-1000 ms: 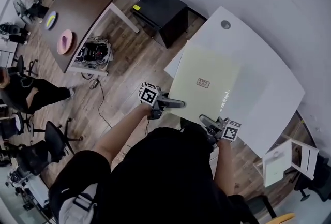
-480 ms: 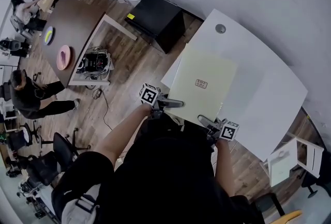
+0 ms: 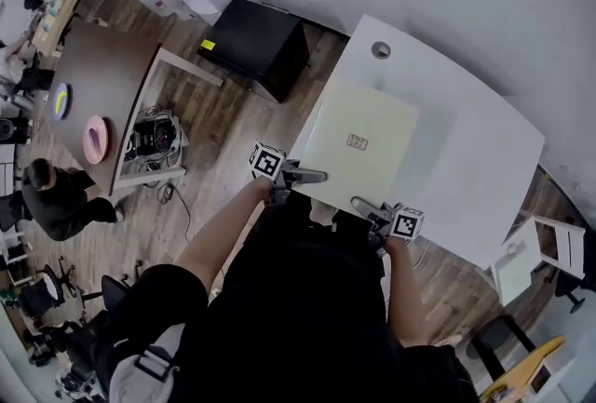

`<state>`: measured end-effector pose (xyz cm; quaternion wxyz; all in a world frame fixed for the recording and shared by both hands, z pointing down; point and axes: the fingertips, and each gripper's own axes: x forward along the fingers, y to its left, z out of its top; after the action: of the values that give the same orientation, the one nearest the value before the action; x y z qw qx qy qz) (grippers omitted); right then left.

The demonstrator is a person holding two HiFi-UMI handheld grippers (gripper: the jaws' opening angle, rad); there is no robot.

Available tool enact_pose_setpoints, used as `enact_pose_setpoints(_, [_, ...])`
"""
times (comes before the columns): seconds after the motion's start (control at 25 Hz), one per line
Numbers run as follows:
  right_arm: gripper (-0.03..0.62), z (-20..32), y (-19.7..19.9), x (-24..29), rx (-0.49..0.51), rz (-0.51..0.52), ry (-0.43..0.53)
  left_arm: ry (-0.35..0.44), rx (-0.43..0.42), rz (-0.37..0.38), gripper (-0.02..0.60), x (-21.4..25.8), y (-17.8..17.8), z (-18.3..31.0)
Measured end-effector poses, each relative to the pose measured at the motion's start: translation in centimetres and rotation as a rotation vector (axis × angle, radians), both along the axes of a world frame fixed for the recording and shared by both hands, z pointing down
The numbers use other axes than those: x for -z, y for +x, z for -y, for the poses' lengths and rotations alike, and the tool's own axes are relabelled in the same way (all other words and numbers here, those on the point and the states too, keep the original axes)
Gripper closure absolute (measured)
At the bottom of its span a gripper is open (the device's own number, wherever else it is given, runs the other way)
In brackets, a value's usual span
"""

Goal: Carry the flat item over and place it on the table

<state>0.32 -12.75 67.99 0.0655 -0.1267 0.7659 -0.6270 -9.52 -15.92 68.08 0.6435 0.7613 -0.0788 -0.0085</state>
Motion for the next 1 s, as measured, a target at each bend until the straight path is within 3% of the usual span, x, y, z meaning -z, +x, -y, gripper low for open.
enact_pose_setpoints(0.08, [0.293, 0.2, -1.0, -1.0, -0.013, -0.001, -0.037, -0.08, -0.005, 0.017, 0.275, -1.3, -0.9, 0.2])
enact_pose_setpoints(0.24, [0.292, 0.8, -2.6, -2.1, -0.055, -0.02, -0.067, -0.067, -0.066, -0.005, 0.275, -3.0, -2.1, 1.4])
enact_pose_setpoints(0.36, [0.293, 1.2, -3.7, -3.3, -0.088, -0.022, -0.101, -0.136, -0.074, -0.03, 0.274, -3.9, -3.1, 1.8])
enact_pose_setpoints(0.52, [0.292, 1.5, -4.7, -4.9, -0.098, -0.021, -0.142, -0.148, -0.095, 0.005, 0.273, -6.0, -4.4, 2.3])
enact_pose_setpoints(0.76, [0.292, 2.5, -5.0, -6.6, -0.137, -0.027, -0.194, -0.226, -0.111, -0.018, 0.273, -7.4, -4.5, 3.3])
enact_pose_setpoints(0.88, [0.292, 2.7, -5.1, -7.5, -0.144, -0.042, -0.182, -0.2, -0.112, 0.024, 0.273, -8.8, -4.9, 3.6])
enact_pose_setpoints(1.0, [0.292, 2.9, -4.9, -7.6, -0.151, -0.039, -0.174, -0.202, -0.114, 0.019, 0.272, -9.1, -4.7, 3.8])
